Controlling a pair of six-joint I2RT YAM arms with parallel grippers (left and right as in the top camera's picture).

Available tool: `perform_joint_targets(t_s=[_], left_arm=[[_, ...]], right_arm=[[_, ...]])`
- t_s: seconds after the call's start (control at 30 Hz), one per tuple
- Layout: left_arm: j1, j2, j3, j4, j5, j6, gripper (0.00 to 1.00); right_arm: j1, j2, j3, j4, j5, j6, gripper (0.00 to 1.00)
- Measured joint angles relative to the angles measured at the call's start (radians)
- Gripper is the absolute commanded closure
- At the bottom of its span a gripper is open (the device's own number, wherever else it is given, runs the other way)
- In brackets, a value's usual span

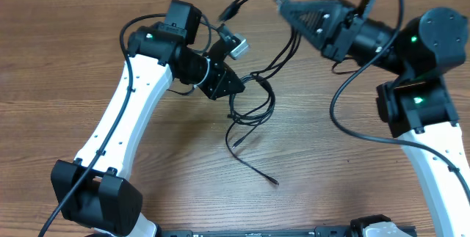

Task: Untangle cables

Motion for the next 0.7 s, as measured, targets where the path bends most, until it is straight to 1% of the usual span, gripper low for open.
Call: perform_joint_targets(t_s=[0.3, 0.5, 0.7], left_arm=[[0.109, 0.000, 0.000, -0.047, 0.001, 0.000, 0.95], [0.194, 0.000, -0.001, -0.079, 0.049, 0.000, 0.95], [0.294, -0.014, -0.001, -0.136, 0.097, 0.008, 0.96]], right_arm=[[-0.183, 0.000, 0.000, -0.094, -0.043, -0.070, 0.96], [-0.342, 0.000, -0.001, -0.287, -0.052, -0.168, 0.96], [-0.468, 0.000, -0.001, -0.392, -0.060, -0.274, 0.96]])
